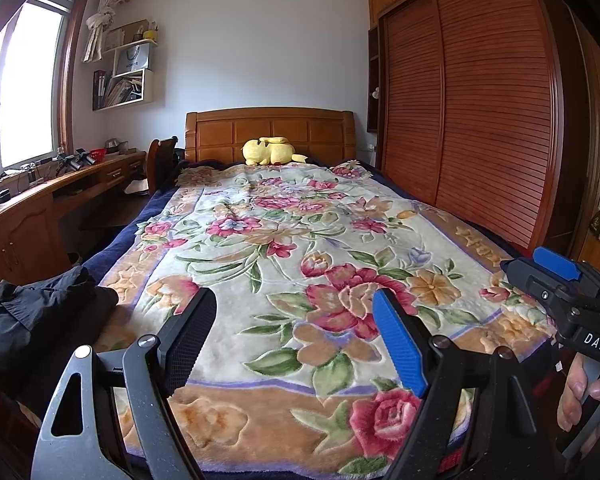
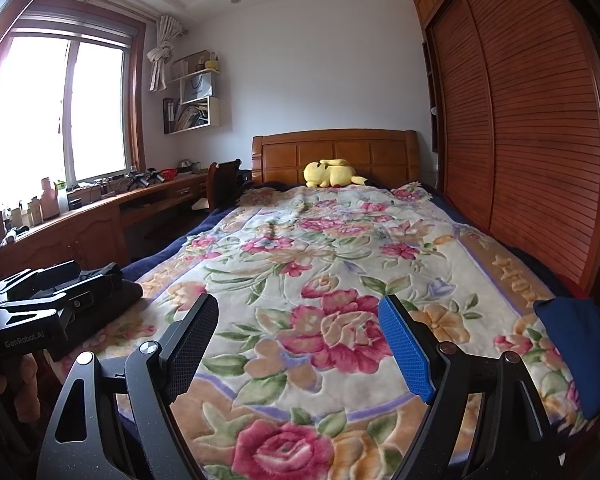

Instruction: Fold large clothes

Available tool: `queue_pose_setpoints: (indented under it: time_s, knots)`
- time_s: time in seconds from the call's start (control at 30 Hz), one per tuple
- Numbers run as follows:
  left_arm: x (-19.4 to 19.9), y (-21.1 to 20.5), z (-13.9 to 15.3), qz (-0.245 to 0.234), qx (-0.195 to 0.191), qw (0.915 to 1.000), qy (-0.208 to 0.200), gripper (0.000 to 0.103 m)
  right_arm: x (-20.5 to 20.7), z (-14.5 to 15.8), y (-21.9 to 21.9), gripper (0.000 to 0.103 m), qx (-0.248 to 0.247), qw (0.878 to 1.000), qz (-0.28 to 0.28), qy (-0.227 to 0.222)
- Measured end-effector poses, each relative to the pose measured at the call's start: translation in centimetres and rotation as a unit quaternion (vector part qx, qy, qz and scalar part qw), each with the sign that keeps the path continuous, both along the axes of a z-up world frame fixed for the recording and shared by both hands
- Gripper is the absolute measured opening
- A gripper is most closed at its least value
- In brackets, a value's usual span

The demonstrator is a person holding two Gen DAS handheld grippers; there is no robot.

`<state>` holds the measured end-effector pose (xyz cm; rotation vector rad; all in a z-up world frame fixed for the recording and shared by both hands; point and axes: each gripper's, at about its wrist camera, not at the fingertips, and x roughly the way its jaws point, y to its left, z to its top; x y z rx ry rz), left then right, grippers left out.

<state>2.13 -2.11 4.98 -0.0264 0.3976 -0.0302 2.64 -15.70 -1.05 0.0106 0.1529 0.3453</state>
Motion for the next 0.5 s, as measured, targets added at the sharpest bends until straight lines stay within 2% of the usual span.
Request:
queue_pose_setpoints:
  time_s: [0.5]
  knots:
    - [-0.03,0.12,-0.02,0.0,0.0,1.0,-0.001,0.081,-0.02,0.04,-0.06,0.084,0.001,1.0,0.002,-0.002]
